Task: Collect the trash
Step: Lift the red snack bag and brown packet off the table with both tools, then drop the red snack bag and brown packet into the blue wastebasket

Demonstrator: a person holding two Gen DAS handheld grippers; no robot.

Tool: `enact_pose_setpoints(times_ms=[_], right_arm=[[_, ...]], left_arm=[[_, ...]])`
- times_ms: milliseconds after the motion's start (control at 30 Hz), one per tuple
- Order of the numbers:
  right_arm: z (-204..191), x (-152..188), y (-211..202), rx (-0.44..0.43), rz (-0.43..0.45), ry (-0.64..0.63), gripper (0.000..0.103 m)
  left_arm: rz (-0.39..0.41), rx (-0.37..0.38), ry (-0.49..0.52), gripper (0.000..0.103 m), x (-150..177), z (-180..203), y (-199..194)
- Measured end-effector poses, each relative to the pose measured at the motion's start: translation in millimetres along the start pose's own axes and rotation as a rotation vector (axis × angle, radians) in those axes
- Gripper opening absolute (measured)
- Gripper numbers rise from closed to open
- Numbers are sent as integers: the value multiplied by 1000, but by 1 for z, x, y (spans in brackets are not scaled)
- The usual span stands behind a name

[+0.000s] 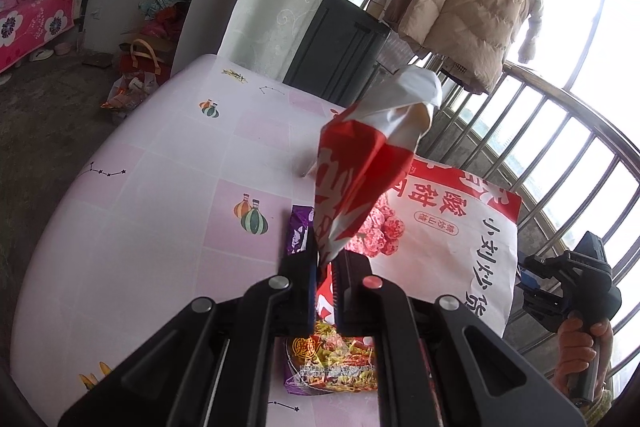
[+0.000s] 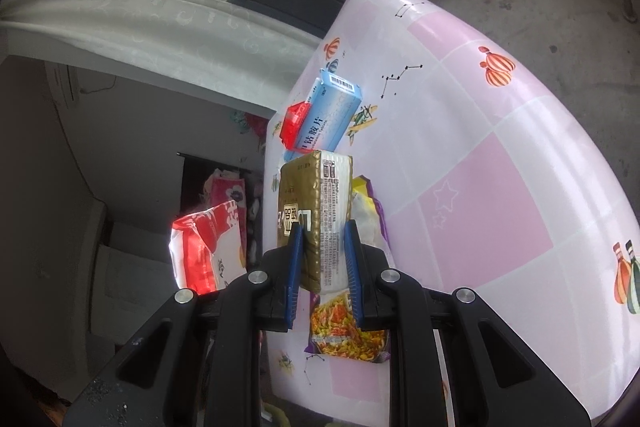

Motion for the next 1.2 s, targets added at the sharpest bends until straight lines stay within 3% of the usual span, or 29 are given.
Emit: enact_pose_setpoints(times_ms=[200,367,633,800,967,1067,1200], right_arm=[[4,1,-26,-33,54,5,19],[18,0,-67,-38,149,29,19],[75,17,-175,74,392,130,19],[123,33,-222,147,532,230,19],[175,45,-238,283,591,341,19],[208,53,-252,313,628,417,19],[245,67,-280,402,677,490,19]], left_arm=[[5,19,54,5,6,30,-6],[-23,40,135,5,12,69,1],[-205,114,351,6,49,170,64],[-380,163,522,6,103,258,128],[-538,137,725,6,184,338,202],[-631,127,827,6,237,370,241],[-716,103,879,6,290,390,280]])
Point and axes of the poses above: each gripper's, at about its wrist camera, not at the fingertips, and y roughly the way its jaws point, z to its right, x to its underside, the point moved 2 cm from there along y, roughly the way its jaws point, and after that the axes turned 12 degrees about -y, right-handed, at the moved point
